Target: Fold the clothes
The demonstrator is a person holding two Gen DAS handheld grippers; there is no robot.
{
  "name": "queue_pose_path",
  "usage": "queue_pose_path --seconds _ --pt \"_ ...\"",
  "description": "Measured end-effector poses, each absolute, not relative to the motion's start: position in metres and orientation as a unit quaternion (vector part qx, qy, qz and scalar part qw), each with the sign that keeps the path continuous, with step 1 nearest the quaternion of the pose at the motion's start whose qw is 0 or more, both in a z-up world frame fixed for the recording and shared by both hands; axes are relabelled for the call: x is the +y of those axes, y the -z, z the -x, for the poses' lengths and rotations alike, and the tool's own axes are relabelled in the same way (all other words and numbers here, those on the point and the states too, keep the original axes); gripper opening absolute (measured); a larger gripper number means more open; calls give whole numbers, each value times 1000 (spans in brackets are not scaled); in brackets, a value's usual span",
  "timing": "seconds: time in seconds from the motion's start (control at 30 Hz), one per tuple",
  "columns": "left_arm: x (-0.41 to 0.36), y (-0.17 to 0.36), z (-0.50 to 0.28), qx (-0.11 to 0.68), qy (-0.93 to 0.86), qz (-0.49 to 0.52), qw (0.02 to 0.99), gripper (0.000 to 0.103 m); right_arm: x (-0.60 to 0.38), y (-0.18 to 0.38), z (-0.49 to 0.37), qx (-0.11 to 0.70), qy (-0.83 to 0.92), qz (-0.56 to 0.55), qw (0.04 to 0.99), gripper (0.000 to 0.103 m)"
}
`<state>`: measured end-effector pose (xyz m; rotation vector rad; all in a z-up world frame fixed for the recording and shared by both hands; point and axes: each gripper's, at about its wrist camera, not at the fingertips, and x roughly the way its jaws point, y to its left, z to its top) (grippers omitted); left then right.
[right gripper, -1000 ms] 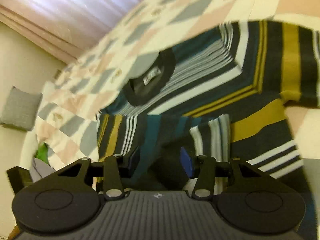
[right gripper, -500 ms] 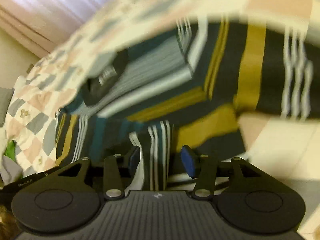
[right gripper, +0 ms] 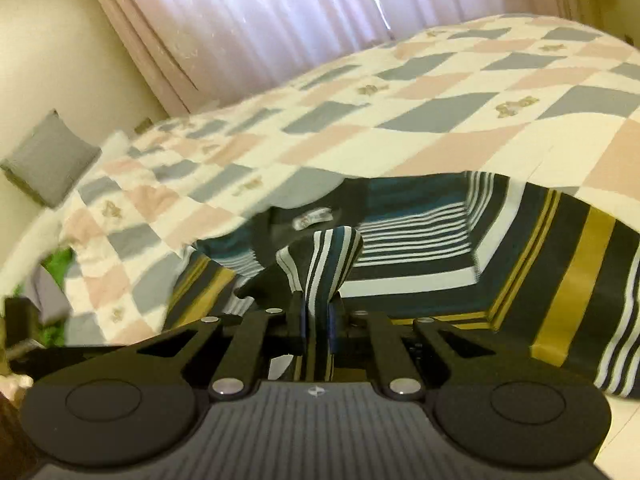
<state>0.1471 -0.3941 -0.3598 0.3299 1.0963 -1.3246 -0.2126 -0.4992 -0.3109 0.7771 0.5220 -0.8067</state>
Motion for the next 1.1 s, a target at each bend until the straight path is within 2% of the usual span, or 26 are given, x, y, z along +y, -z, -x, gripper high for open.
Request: queue_pose_path --seconds 0.13,0.17,0.2,0.27,0.3,0.4,0.53,0.63,0.7,0.9,1.0,1.1 --pt "-393 366 -146 481 577 -157 641 20 -520 372 216 324 400 -429 742 11" --pt "-391 366 -146 479 575 -161 644 19 -521 377 216 324 399 -435 739 13" --pt "-389 365 -147 475 575 -161 646 19 -521 376 214 321 401 -434 740 20" --pt "-385 361 -149 470 575 -159 650 19 -518 368 210 319 412 -421 742 23" --pt "-383 358 -150 469 575 -158 652 19 -514 361 209 319 427 -405 743 30" --pt "-380 352 -153 466 573 -155 656 19 -503 343 207 320 461 -361 745 37" --pt "-381 356 -155 473 568 -156 655 19 -498 353 219 310 430 -436 728 45" --pt "-383 361 -155 477 566 -154 654 19 -505 374 223 297 429 -483 703 45" --pt "-383 363 -154 475 568 -157 654 19 -509 378 223 280 416 -496 709 10" --pt "-380 368 -155 475 566 -159 655 19 -486 320 204 250 383 -329 826 8" --pt "-380 371 -152 473 566 -166 655 19 -497 344 205 305 412 -345 786 9" --pt "-378 370 -149 467 568 -178 654 19 -507 378 213 348 431 -392 735 20"
